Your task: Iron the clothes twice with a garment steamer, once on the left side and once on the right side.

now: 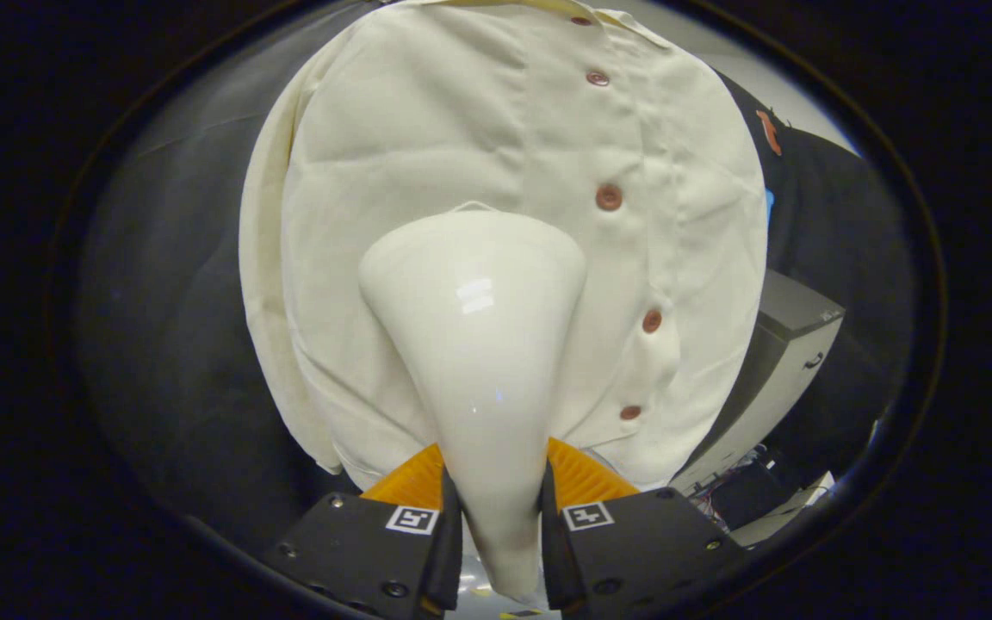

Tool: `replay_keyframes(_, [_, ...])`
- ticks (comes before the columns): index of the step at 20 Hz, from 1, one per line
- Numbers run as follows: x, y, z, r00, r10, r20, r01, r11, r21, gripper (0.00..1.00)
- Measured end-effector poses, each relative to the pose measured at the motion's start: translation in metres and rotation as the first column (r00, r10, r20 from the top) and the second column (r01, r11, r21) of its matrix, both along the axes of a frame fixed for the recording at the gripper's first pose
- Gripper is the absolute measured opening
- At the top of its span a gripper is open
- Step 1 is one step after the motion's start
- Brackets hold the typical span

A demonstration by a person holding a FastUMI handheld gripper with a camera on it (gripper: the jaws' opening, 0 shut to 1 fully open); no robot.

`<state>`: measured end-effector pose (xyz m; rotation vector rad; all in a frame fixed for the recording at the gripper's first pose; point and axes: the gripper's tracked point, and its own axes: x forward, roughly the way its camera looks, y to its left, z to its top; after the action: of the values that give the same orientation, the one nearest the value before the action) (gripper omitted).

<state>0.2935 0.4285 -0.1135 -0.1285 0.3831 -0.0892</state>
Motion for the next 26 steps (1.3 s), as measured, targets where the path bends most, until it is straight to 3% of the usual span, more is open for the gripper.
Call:
replay_keyframes(8, [-0.007,-0.014,-0.079,0.993,-0.058,-0.107,0.055,0.998,-0.027,0.38])
replay_keyframes(17, [-0.024,-0.021,-0.13,0.974,-0.071,-0.215,0.063,0.997,-0.041,0.39])
replay_keyframes(23, [-0.054,-0.016,-0.116,0.969,-0.03,-0.244,0.011,0.997,-0.078,0.39])
replay_keyframes(26, [-0.07,-0.011,-0.081,0.981,-0.032,-0.191,0.017,0.997,-0.076,0.39])
